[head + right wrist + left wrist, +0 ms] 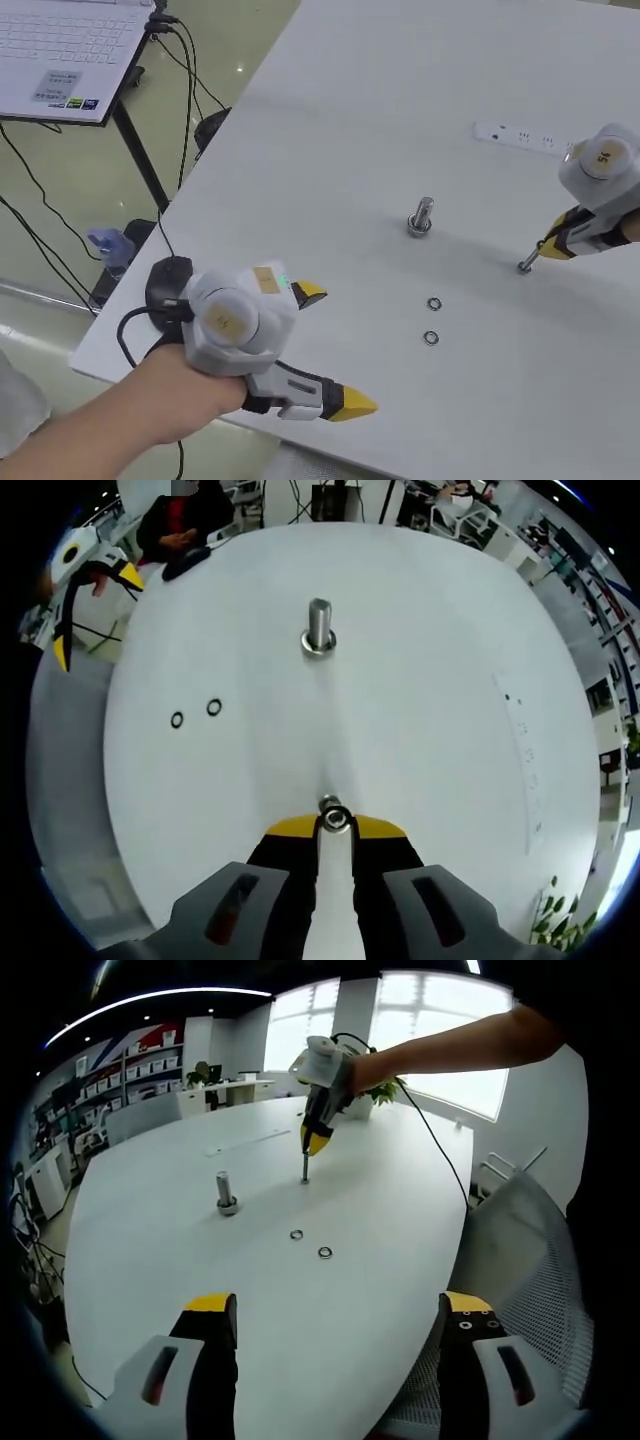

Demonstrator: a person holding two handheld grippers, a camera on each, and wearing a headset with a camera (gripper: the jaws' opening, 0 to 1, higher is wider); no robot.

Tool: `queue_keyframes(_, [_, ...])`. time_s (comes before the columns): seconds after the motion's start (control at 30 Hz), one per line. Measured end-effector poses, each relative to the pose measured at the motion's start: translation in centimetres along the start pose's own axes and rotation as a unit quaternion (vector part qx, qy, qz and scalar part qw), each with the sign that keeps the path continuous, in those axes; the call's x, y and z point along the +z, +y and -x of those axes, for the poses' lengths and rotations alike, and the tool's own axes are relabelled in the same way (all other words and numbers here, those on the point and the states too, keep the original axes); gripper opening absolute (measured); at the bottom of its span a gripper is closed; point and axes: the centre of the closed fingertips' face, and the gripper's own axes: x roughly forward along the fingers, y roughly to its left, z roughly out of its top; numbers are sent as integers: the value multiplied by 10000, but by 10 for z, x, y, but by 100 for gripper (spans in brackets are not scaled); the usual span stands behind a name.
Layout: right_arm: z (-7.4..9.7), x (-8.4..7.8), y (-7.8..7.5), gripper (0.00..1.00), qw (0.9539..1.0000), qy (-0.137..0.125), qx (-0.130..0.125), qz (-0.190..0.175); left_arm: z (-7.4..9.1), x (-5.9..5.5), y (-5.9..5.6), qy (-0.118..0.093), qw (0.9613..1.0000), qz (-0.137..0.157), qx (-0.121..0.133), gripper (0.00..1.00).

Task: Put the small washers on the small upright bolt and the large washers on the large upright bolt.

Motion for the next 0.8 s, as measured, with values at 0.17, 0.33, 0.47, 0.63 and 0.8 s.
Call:
queue_keyframes(0.17, [-4, -1, -1, 12, 10000, 52, 19, 21, -1, 0, 1, -3, 10000, 15, -17, 82])
queue_keyframes(0.33, [-9, -2, -1, 12, 10000, 82, 44, 32, -1, 0, 2, 0, 10000, 29, -29, 81])
queue_keyframes(0.47, [-12, -2, 0, 12, 9999, 102, 62, 37, -1, 0, 2, 0, 10000, 44, -45, 81])
queue_keyframes(0.63, [-17, -3, 1, 12, 9998, 156, 75, 85, -3, -2, 1, 7, 10000, 65, -71, 80])
queue_keyframes(0.8, [-22, -4, 1, 12, 9998, 169, 85, 100, -4, -4, 1, 25, 9999, 77, -99, 80])
